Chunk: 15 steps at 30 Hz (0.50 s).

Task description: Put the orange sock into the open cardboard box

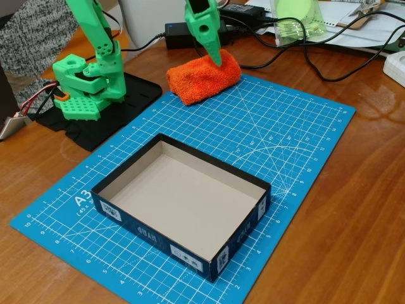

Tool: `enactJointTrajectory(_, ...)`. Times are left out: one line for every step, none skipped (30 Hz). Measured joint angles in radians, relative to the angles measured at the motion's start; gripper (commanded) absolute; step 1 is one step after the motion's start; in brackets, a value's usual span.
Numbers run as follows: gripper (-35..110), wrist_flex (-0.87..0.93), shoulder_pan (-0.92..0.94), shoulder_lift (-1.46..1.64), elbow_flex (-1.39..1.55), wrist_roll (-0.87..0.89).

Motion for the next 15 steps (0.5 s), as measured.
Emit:
enactJointTrajectory(35, 0.006, 0.005, 0.000, 0.002, -0.041)
enactJointTrajectory(36, 0.020, 0.002, 0.000, 0.003, -0.075)
enactJointTrajectory(36, 0.035, 0.011, 0.000, 0.003, -0.104)
enactJointTrajectory(38, 0.048, 0.026, 0.000, 0.003, -0.124)
enactJointTrajectory(39, 0.067, 0.029, 0.000, 0.003, -0.147)
enactJointTrajectory(39, 0.083, 0.028, 0.000, 0.002, -0.166)
enactJointTrajectory(39, 0.104, 0.018, -0.008, -0.006, -0.184)
enactJointTrajectory(39, 0.135, 0.023, -0.012, -0.015, -0.202)
enactJointTrajectory(40, 0.172, 0.041, -0.012, -0.025, -0.221)
enactJointTrajectory(41, 0.198, 0.046, -0.012, -0.029, -0.239)
enactJointTrajectory(43, 0.202, 0.044, -0.015, -0.031, -0.258)
enactJointTrajectory(45, 0.206, 0.052, -0.023, -0.032, -0.275)
enactJointTrajectory(46, 0.209, 0.067, -0.028, -0.032, -0.291)
enactJointTrajectory(46, 0.209, 0.078, -0.041, -0.032, -0.299)
enactJointTrajectory(46, 0.209, 0.078, -0.046, -0.031, -0.304)
